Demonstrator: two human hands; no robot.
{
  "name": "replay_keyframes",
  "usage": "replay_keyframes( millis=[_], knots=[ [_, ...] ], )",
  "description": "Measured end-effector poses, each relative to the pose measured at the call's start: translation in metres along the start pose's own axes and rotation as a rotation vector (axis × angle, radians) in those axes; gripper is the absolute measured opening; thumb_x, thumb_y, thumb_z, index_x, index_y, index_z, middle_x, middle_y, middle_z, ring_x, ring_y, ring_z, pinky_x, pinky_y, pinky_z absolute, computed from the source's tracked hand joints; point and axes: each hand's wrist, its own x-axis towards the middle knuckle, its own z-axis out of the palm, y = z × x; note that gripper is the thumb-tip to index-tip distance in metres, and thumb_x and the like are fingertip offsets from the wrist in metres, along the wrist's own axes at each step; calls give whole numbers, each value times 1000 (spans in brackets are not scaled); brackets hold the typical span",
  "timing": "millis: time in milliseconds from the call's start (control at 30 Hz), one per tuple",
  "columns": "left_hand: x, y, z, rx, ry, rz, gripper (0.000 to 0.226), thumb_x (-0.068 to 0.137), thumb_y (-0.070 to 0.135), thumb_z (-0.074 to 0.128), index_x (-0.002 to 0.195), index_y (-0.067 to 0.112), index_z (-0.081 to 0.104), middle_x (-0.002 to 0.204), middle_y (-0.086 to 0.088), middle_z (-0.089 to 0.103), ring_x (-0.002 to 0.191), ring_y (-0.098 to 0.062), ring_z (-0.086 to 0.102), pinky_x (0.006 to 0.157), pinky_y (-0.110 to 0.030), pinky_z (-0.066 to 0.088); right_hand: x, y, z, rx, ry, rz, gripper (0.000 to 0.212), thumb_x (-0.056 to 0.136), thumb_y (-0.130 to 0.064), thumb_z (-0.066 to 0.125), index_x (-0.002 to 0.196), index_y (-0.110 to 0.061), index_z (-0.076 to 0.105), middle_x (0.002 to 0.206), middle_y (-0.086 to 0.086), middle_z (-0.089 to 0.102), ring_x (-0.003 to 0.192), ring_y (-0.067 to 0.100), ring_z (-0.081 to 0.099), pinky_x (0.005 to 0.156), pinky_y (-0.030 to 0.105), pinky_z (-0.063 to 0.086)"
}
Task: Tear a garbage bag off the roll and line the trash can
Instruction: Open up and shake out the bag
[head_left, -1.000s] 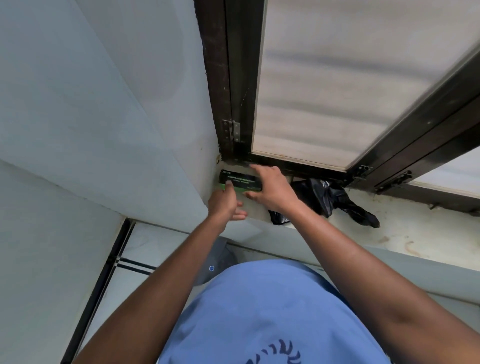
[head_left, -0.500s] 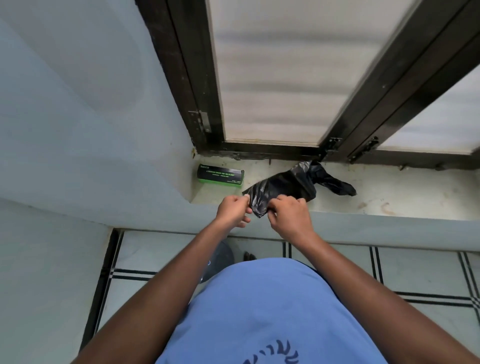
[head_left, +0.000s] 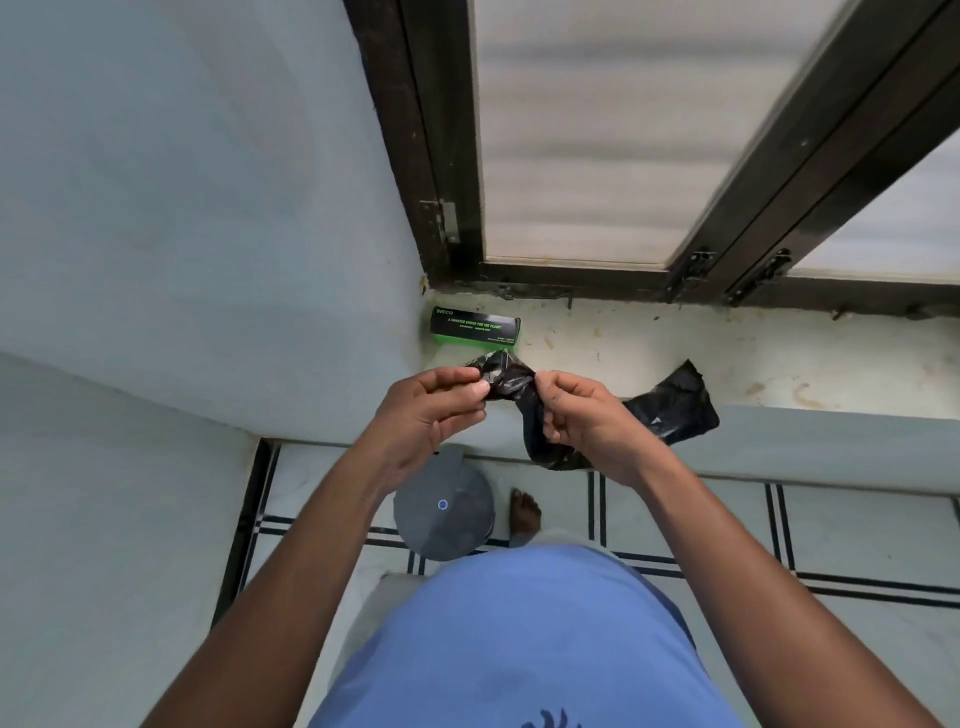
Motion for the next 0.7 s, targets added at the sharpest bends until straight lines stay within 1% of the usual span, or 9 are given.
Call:
replay_keyframes(
  millis=[67, 100, 167, 233, 300, 367, 500, 600, 700],
  knots=[
    [-20, 5, -19, 10, 0, 37, 22, 97, 1, 76, 119, 6, 73, 101, -7, 77, 81, -13, 76, 82, -27, 64, -7, 1, 19, 71, -24, 2, 45, 98, -46, 84, 115, -8, 66, 87, 6, 56, 70, 14, 53, 63, 20, 49],
    [-26, 8, -25, 22, -1, 37, 24, 99, 7, 77, 123, 8, 72, 102, -7, 75, 81, -14, 76, 80, -28, 64, -10, 1, 26, 78, -22, -7, 41, 98, -45, 84, 111, -10, 67, 90, 6, 56, 71, 14, 53, 63, 20, 50],
    [-43, 13, -44, 146, 4, -16, 40, 97, 32, 81, 130, 12, 70, 109, -7, 76, 87, -18, 78, 75, -31, 63, -18, 7, 54, 53, 14, -61, 23, 102, -38, 75, 95, -17, 70, 88, 5, 57, 72, 15, 52, 65, 20, 49],
    [-59, 13, -60, 284, -13, -55, 50, 95, 47, 81, 127, 9, 73, 113, -8, 80, 90, -19, 81, 72, -29, 62, -28, 15, 88, 31, 10, -107, 17, 103, -31, 71, 92, -18, 72, 85, 4, 61, 72, 17, 59, 69, 24, 54],
    [-74, 9, -77, 240, -46, 4, 36, 101, 30, 77, 122, 0, 74, 112, -13, 80, 84, -16, 80, 74, -26, 62, -37, 27, 123, 49, -36, -124, 15, 102, -28, 72, 95, -15, 73, 86, 5, 68, 74, 20, 69, 74, 28, 60],
    [-92, 6, -101, 117, -67, 55, 24, 100, 23, 77, 114, 4, 72, 107, -11, 76, 80, -15, 75, 78, -26, 63, -46, 43, 155, 85, 11, -143, 17, 102, -27, 72, 97, -12, 73, 87, 8, 73, 74, 21, 73, 74, 29, 63],
    [-126, -2, -163, -157, -113, 50, 5, 102, 18, 69, 101, 13, 71, 107, -9, 77, 95, -21, 76, 88, -35, 65, -61, 86, 193, 189, 419, -158, 21, 110, -27, 70, 98, -10, 72, 83, 6, 77, 69, 16, 73, 70, 27, 64],
    [-146, -14, -195, -287, -107, 17, 13, 103, 12, 63, 92, 11, 71, 103, -11, 75, 99, -25, 76, 89, -39, 65, -75, 114, 216, 211, 525, -150, 22, 111, -27, 70, 100, -8, 71, 88, 7, 82, 72, 16, 78, 74, 27, 67],
    [-165, -22, -207, -383, -105, 39, 15, 103, 12, 60, 91, 12, 68, 104, -10, 74, 103, -26, 75, 92, -41, 66, -87, 133, 239, 158, 543, -100, 11, 109, -16, 73, 108, -6, 72, 105, 23, 82, 85, 26, 79, 85, 37, 70]
  ],
)
